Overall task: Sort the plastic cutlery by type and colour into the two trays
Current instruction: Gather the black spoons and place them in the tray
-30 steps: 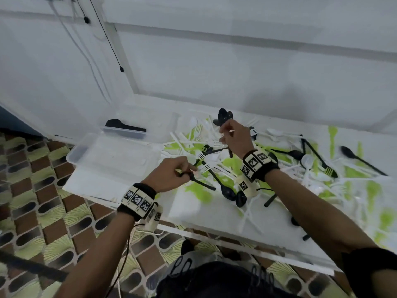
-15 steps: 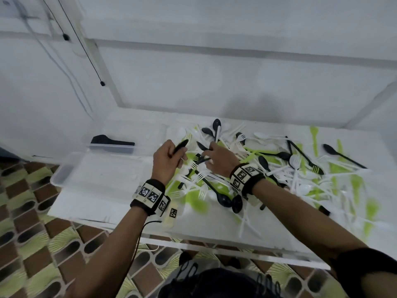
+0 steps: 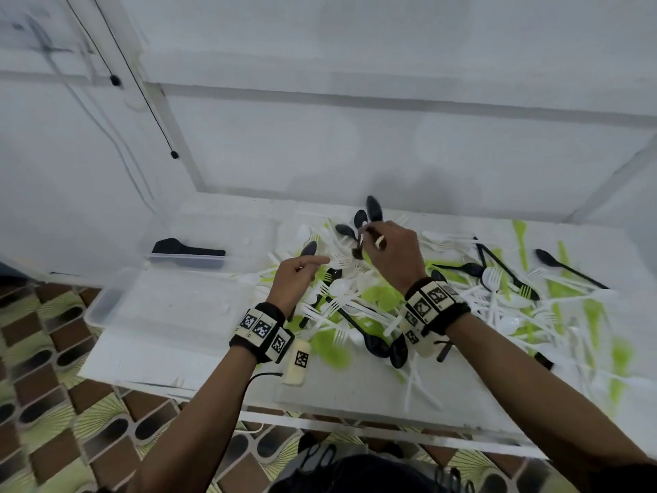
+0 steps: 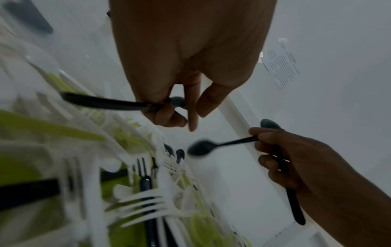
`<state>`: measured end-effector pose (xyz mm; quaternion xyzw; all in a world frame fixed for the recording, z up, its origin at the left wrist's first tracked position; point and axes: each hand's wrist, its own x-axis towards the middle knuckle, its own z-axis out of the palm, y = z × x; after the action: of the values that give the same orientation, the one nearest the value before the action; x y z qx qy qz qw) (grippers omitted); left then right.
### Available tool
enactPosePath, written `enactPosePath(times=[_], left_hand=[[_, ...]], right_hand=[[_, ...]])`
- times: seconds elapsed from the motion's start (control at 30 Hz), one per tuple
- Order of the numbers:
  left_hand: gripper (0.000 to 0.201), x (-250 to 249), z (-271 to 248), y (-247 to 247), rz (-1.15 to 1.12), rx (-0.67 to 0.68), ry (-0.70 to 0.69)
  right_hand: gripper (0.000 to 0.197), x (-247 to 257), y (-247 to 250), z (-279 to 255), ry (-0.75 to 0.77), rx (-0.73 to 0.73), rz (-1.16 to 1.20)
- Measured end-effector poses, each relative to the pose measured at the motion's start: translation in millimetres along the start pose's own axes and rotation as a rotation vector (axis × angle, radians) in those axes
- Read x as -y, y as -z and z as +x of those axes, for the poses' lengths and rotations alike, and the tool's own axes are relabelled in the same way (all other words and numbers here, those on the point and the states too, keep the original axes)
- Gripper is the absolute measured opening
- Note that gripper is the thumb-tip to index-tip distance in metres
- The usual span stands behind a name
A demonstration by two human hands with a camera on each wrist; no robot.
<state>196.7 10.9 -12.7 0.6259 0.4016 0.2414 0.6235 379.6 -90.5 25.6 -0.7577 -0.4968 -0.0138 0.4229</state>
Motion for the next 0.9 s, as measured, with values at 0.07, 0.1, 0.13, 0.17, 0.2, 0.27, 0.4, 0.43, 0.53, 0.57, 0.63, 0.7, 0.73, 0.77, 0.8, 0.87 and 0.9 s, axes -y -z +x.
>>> enactPosePath(times=[0.07,0.1,0.13,0.17,0.2,0.27,0.4,0.43,0.53,0.57,0.63,0.7,0.73,0.77,0.8,0.87,0.9], left_hand=[[0.017,-0.4,8.3,-9.8,0.028,0.005,0.077],[0.032,-1.8,12.4,-14.6,0.024,0.021,0.098],[0.049,-4.7,15.6,-19.9,0.016,0.040,0.125],[0.056,-9.6,17.5,-26.1,0.003,0.045,0.147],[0.056,-14.0,19.5,-32.7,-0.031,0.044,0.151],[0.039,-22.5,21.6,-44.9,-0.186,0.023,0.134],[0.021,-32.6,26.0,-53.3,-0.255,0.018,0.042],[0.025,-33.3,26.9,-53.6,-0.219,0.023,0.026],[0.045,-35.5,24.6,-57.4,-0.075,0.005,-0.078],[0.043,-36.6,22.7,-59.5,-0.022,0.008,-0.106],[0.031,-38.6,19.7,-65.0,0.023,0.024,-0.124],[0.024,-42.9,16.9,-69.1,0.016,0.049,-0.104],[0.023,-44.1,16.3,-70.2,0.013,0.079,-0.094],[0.021,-45.1,15.6,-70.5,0.022,0.115,-0.097],[0.019,-45.0,14.9,-68.8,0.064,0.150,-0.118],[0.021,-38.4,17.0,-61.8,0.233,0.166,-0.180],[0.024,-31.6,20.6,-57.1,0.356,0.132,-0.199]], right_hand=[[0.014,5.1,13.4,-3.7,-0.173,-0.112,0.192],[0.017,6.0,17.9,-7.2,-0.266,-0.141,0.274],[0.019,5.0,19.7,-11.6,-0.354,-0.150,0.352],[0.021,3.7,20.5,-16.9,-0.433,-0.146,0.443],[0.022,0.9,19.8,-22.4,-0.504,-0.134,0.540],[0.024,-6.4,17.2,-34.2,-0.600,-0.080,0.678],[0.021,-20.3,16.2,-54.8,-0.563,0.049,0.618],[0.019,-23.2,17.2,-56.8,-0.535,0.038,0.560],[0.019,-26.9,19.9,-55.3,-0.418,0.007,0.393],[0.023,-25.5,19.9,-53.7,-0.366,0.020,0.355],[0.026,-21.4,19.3,-51.3,-0.296,0.056,0.323],[0.023,-18.0,18.6,-48.6,-0.293,0.079,0.319],[0.020,-17.0,18.2,-46.9,-0.307,0.100,0.300],[0.018,-17.3,17.0,-45.1,-0.321,0.132,0.266],[0.017,-18.7,15.0,-43.3,-0.333,0.161,0.220],[0.018,-23.2,10.1,-40.9,-0.372,0.188,0.140],[0.021,-25.8,8.4,-40.2,-0.411,0.197,0.118]])
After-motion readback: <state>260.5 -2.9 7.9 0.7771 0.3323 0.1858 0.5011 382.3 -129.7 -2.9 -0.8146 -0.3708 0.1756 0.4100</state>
